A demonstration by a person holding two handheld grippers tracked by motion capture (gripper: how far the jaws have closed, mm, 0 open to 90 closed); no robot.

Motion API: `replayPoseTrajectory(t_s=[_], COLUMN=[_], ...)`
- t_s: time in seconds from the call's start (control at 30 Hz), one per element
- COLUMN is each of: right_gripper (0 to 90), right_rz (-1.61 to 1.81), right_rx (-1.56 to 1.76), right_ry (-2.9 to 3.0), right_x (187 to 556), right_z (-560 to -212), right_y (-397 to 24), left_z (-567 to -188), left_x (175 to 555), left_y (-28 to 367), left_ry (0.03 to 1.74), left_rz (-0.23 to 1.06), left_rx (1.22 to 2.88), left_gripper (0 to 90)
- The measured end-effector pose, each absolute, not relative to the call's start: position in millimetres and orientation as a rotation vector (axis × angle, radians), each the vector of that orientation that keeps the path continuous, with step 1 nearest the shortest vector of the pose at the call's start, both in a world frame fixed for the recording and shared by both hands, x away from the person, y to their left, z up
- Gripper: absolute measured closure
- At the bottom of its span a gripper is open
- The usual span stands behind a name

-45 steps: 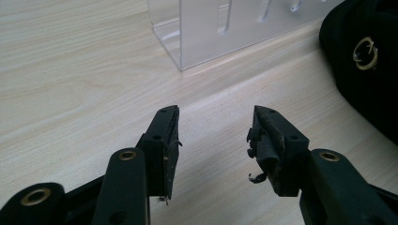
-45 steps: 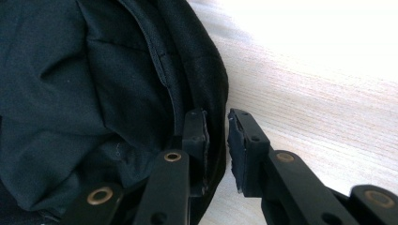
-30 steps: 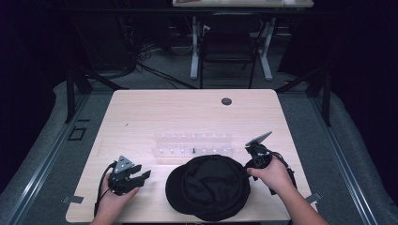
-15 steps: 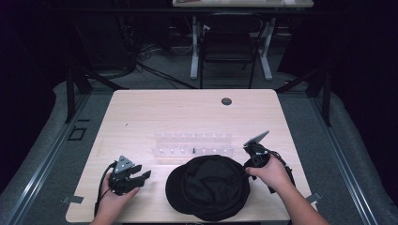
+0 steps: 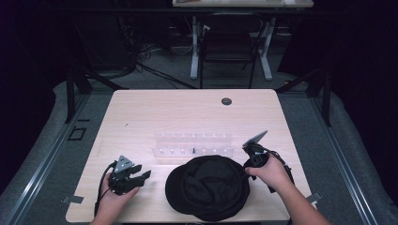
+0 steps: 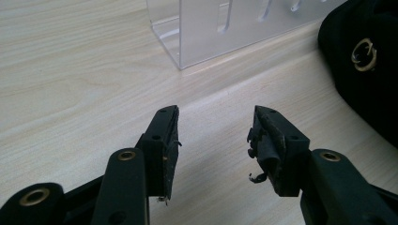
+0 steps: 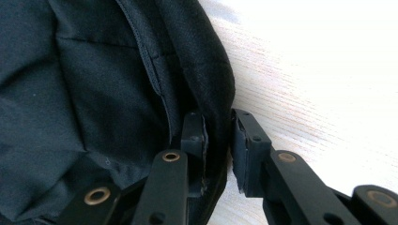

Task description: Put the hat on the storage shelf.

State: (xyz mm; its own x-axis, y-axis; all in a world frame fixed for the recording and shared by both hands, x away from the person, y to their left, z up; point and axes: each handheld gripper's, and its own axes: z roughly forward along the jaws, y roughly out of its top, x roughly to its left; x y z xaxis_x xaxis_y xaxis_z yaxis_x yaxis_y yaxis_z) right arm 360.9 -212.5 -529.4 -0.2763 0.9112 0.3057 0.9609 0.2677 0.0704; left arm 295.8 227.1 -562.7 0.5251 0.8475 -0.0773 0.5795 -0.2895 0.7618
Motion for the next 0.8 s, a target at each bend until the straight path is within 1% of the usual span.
replayPoseTrajectory(t_s=[0.03, 0.07, 0.13, 0.3, 0.53, 0.8], right_gripper=[78.2, 78.2, 82.4, 85.3, 86.4, 86.8], right_rz=[-0.366, -0.366, -0.351, -0.339, -0.327, -0.290], right_rx=[-1.748, -1.748, -1.741, -1.727, -1.745, -1.763], right_ry=[-2.326, -2.326, -2.326, -2.320, -2.323, -2.402], right_x=[361, 361, 360, 360, 357, 349], right_z=[-530, -530, -530, -530, -526, -514], right_y=[-212, -212, -209, -208, -206, -198], left_z=[-563, -563, -563, -563, -563, -563], left_x=[296, 296, 296, 296, 296, 296], left_y=[227, 227, 227, 227, 228, 228], left_ry=[1.157, 1.157, 1.158, 1.158, 1.157, 1.156], left_rz=[0.440, 0.440, 0.438, 0.439, 0.435, 0.446], left_rx=[1.995, 1.995, 1.993, 1.992, 1.999, 1.991], left_gripper=[51.8, 51.8, 51.7, 51.7, 51.7, 51.7])
